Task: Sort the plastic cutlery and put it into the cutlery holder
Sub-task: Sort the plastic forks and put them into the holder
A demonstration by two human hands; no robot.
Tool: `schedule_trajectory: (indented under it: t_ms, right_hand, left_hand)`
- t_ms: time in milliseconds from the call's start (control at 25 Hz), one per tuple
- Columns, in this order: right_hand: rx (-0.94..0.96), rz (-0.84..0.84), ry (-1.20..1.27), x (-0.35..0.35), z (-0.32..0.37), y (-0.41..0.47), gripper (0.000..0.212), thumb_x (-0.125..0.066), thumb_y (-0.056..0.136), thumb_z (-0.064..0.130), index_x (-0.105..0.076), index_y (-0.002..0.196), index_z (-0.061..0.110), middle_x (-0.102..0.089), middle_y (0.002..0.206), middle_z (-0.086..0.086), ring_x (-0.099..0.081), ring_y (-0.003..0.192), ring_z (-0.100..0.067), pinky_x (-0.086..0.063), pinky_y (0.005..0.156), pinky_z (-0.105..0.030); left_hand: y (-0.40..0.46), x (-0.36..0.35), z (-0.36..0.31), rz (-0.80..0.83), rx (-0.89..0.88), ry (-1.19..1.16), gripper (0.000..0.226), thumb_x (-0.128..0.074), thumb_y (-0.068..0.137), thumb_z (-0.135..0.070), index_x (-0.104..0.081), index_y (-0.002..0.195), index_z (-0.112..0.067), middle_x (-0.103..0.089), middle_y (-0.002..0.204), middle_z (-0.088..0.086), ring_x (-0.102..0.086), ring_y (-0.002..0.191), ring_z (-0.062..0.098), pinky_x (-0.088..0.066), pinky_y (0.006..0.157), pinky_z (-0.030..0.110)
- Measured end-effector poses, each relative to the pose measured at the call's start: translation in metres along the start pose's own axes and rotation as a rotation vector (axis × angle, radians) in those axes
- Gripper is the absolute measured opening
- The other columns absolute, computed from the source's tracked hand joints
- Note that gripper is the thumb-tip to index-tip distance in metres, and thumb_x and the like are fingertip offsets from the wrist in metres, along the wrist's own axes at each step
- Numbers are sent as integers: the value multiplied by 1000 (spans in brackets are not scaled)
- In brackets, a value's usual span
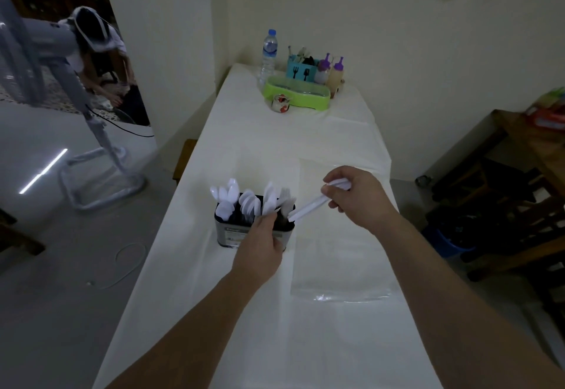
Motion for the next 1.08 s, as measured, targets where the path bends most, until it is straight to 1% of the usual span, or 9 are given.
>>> schedule_trajectory:
  t_ms: [80, 280, 360, 480, 600, 720, 840, 920, 1080]
  right_hand:
    - [28, 4, -59, -9, 2, 8, 8, -71, 86, 17, -68, 93, 17, -70, 79, -1, -69, 57, -11, -53, 54, -29]
    - [39, 47, -139, -35, -4, 23, 10, -70, 86, 18, -67, 96, 16, -71, 83, -4, -71, 65, -18, -46, 49, -16]
    - [33, 73, -189, -45, -11, 26, 12, -70, 87, 20, -67, 98, 16, -71, 84, -4, -70, 67, -18, -47, 52, -17]
    - [37, 106, -240, -58, -21, 30, 14, -69, 88, 22, -67, 100, 15, -70, 89, -3, -69, 76, -20, -50, 64, -24]
    - [52, 152, -293, -74, -26, 32, 16, -67, 89, 21, -66, 104, 15, -69, 96, -2, -65, 87, -19, -47, 72, -25]
    - [99, 210, -401, -93, -28, 32, 20, -63, 91, 18, -66, 109, 11, -67, 105, -7, -62, 98, -22, -46, 78, -25]
    - [120, 225, -425, -108, -33, 27, 19, -63, 89, 18, -67, 107, 12, -55, 109, -12, -63, 93, -28, -51, 86, -34]
    - [127, 206, -427, -112, -36, 22, 23, -62, 89, 19, -65, 111, 15, -52, 108, -10, -62, 92, -29, -50, 83, -32]
    - [124, 183, -514, -118, -33, 14, 38, -60, 90, 26, -46, 124, 18, -63, 103, -3, -62, 92, -27, -49, 73, -35]
  left_hand:
    - [1, 0, 1, 18, 3, 17, 59, -46, 89, 2, -43, 145, -15, -46, 146, 4, -58, 117, 29, -52, 94, 43]
    - [4, -6, 5, 57, 2, 66, 62, -47, 91, 1, -36, 150, -14, -39, 154, 2, -49, 132, 24, -45, 104, 34]
    - [4, -10, 9, 70, 11, 108, 61, -48, 91, -2, -36, 150, -12, -39, 154, 4, -46, 135, 24, -45, 106, 36]
    - [5, -14, 14, 77, 18, 154, 60, -48, 91, -7, -36, 150, -11, -39, 155, 6, -43, 138, 23, -44, 107, 38]
    - [4, -16, 14, 73, 13, 186, 56, -48, 91, -7, -41, 147, -10, -43, 151, 6, -46, 135, 24, -45, 106, 37]
    - [5, -19, 15, 80, -34, 332, 54, -47, 87, -14, -46, 141, -12, -50, 143, 4, -51, 125, 24, -45, 104, 36]
    - [7, -21, 16, 98, -55, 424, 54, -46, 84, -19, -46, 138, -13, -53, 137, 3, -52, 119, 23, -43, 104, 34]
    - [7, -21, 13, 108, -64, 432, 55, -49, 84, -18, -45, 139, -12, -52, 139, 3, -51, 121, 24, -41, 107, 33]
    - [6, -20, 12, 136, -76, 447, 59, -51, 85, -16, -41, 144, -13, -48, 144, 3, -48, 127, 22, -38, 110, 33]
Point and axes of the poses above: each hand's wrist, its own y-axis towards the middle knuckle, its own x-axis out of the back of the hand, z = x × y, the point moved 6 cm from there along y, towards the middle knuckle
